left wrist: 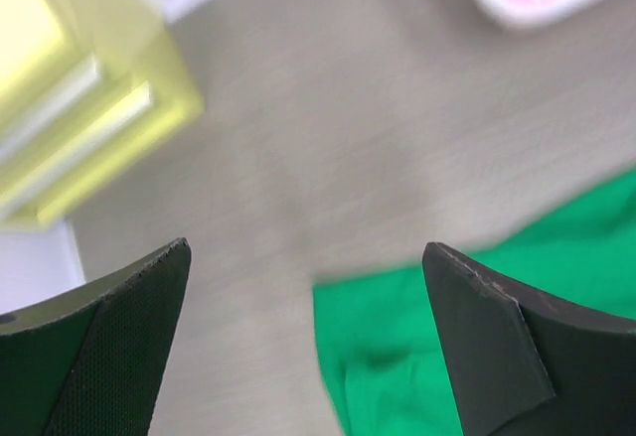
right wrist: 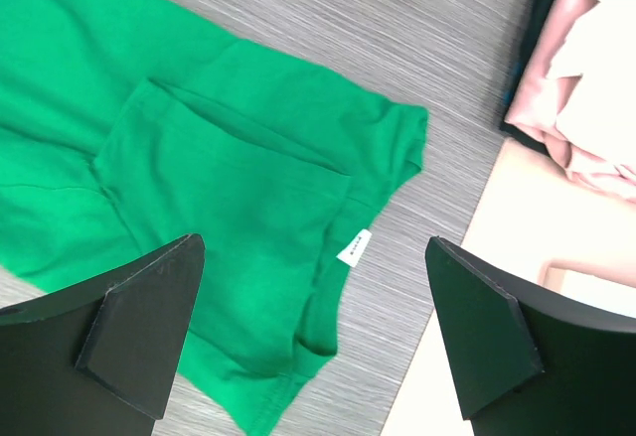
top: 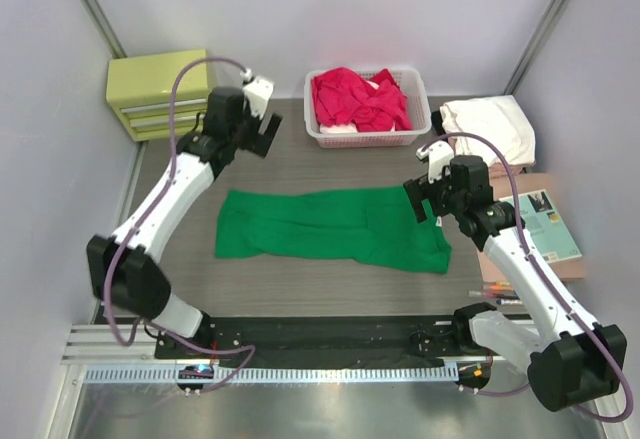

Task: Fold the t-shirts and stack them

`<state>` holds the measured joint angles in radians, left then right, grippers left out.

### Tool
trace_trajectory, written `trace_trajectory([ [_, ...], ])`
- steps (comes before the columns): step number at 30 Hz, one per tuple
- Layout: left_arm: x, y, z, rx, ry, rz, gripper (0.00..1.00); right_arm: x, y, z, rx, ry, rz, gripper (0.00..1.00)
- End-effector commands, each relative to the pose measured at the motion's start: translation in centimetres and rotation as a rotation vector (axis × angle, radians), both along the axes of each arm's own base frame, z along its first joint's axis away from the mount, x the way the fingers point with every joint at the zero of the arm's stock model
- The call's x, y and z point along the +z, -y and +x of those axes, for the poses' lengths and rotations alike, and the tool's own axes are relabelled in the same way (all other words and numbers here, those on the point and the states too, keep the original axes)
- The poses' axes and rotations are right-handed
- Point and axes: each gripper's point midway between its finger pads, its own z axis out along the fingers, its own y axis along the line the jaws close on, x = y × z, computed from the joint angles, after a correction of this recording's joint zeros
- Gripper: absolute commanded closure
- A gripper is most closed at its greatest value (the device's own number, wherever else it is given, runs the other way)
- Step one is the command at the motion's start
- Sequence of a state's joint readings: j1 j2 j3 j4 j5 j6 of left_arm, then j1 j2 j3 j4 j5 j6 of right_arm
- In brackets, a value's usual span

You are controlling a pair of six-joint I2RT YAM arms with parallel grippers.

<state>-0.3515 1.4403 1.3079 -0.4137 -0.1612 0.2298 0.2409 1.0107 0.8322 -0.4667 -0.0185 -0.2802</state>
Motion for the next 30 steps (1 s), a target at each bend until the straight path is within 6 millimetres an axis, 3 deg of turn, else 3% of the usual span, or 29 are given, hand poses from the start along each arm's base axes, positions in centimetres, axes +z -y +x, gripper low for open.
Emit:
trace_trajectory([
  [1, 0.3, 5.3, 4.8, -0.089, -0.089, -0.066, 0.0, -0.1, 1.5, 0.3, -0.046, 0.012, -0.033, 0.0],
  [3, -0.7, 6.7, 6.3, -0.102, -0.131, -0.065, 0.0, -0.5, 1.6, 0.3, -0.053, 0.0, -0.029, 0.0],
  [4, -0.7, 8.1, 8.3, -0.12, -0.133, -0.078, 0.02, -0.6, 2.0, 0.3, -0.062, -0.002, -0.034, 0.0],
  [5, -1.6, 8.6, 9.1, -0.118, -0.159, -0.075, 0.12, -0.7, 2.2, 0.4, -0.068, -0.006, -0.038, 0.0],
  [6, -2.2, 9.2, 9.6, -0.118, -0.187, -0.075, 0.35, -0.8, 2.4, 0.4, -0.07, -0.007, -0.041, 0.0],
  [7, 0.2, 9.8, 11.1, -0.122, -0.132, -0.097, 0.5, -0.7, 2.7, 0.5, -0.08, -0.008, -0.041, 0.0],
  [8, -3.0, 10.4, 12.4, -0.111, -0.185, -0.086, 0.69, -1.1, 2.9, 0.5, -0.085, -0.018, -0.043, 0.0],
  [9, -3.2, 10.7, 13.0, -0.103, -0.187, -0.088, 1.0, -1.2, 3.0, 0.5, -0.089, -0.023, -0.043, 0.0],
  [10, -1.8, 11.3, 14.2, -0.109, -0.141, -0.11, 1.0, -1.3, 3.1, 0.5, -0.093, -0.028, -0.044, 0.0],
  [11, -3.6, 11.9, 15.1, -0.115, -0.162, -0.108, 1.0, -1.6, 3.3, 0.5, -0.103, -0.037, -0.043, 0.0],
  [12, -4.0, 12.3, 15.6, -0.115, -0.159, -0.109, 1.0, -2.0, 2.8, 0.3, -0.078, -0.052, -0.024, 0.0],
  [13, -2.9, 12.9, 16.2, -0.126, -0.127, -0.122, 1.0, -2.1, 2.8, 0.3, -0.075, -0.054, -0.019, 0.0],
  [14, -4.4, 13.4, 16.5, -0.13, -0.144, -0.117, 1.0, -2.4, 3.2, 0.2, -0.086, -0.061, -0.022, 0.0],
  [16, -4.3, 14.2, 17.1, -0.14, -0.125, -0.14, 1.0, -2.9, 3.3, -0.1, -0.087, -0.073, -0.016, 0.0],
  [21, -7.3, 17.6, 16.4, -0.226, -0.17, -0.156, 1.0, -3.6, 3.7, -0.7, -0.092, -0.086, -0.012, 0.0],
  [27, -7.5, 20.4, 15.1, -0.301, -0.171, -0.168, 1.0, -3.7, 3.5, -0.9, -0.087, -0.098, 0.002, 0.0],
  [30, -9.1, 21.4, 14.5, -0.344, -0.21, -0.177, 1.0, -3.4, 3.6, -0.8, -0.089, -0.091, 0.004, 0.0],
])
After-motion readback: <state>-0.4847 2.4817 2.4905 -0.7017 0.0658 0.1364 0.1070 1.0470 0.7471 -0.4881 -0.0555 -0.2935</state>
